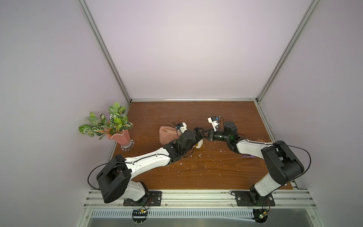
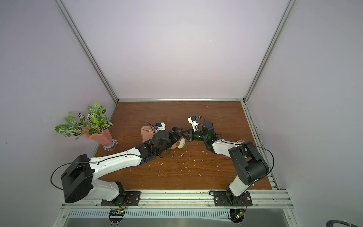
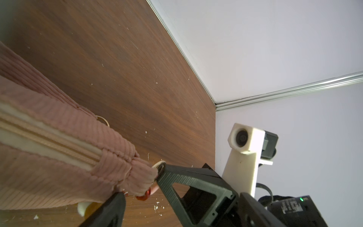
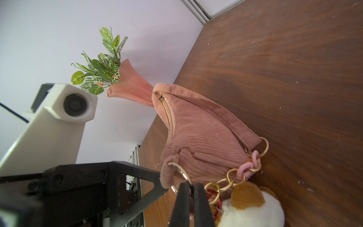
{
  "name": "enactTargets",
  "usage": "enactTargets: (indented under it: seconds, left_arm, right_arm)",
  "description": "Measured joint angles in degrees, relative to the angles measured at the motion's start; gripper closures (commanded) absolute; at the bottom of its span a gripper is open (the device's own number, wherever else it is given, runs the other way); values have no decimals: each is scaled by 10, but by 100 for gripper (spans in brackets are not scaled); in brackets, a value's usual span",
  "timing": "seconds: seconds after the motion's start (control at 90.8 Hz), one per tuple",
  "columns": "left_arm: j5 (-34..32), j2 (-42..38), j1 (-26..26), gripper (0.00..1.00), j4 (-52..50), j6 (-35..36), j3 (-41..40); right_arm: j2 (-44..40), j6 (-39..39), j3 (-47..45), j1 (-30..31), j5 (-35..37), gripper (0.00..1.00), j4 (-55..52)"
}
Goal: Remove the decoration from the bag
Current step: Remove the decoration item from the bag.
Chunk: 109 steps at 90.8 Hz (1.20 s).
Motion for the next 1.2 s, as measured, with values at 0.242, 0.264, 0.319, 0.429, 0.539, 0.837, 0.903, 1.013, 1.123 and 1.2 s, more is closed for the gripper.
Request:
enactTargets:
  seconds: [0.242,0.264,0.319,0.429,0.539,0.837,0.903,1.013,1.123,1.2]
  left_arm:
    - [-3,29,-11,17,23,-22,0]
    - [-4,31,-11,17,26,-23,0]
    - [-8,33,-11,19,31,-24,0]
    - [-20,35,-12,22,43,-26,0]
    - [-31,40,-12,24,56,-25,-1]
    - [-44,51,-11,28,80,-12,-12]
    - [-47,51,-10,32,89,-10,-18]
    - [-50,51,-7,36,97,0,-27]
    - [-53,51,-5,40,105,8,-32]
    - [-54,51,-4,45,112,12,-36]
  right_arm:
    - [-10,-9,0,0,-2,100,-24]
    - [-11,-10,0,0,-2,100,-25]
    - [-14,-12,0,0,-2,100,-29]
    - [-17,-14,0,0,-3,100,-35]
    - [-18,-16,0,0,-3,100,-39]
    - [-24,-19,0,0,-3,100,-50]
    - [-25,-19,0,0,-4,100,-50]
    - [-25,-19,0,0,-5,100,-51]
    - [-25,-19,0,0,-5,100,-51]
    - [-25,-19,0,0,-4,100,-51]
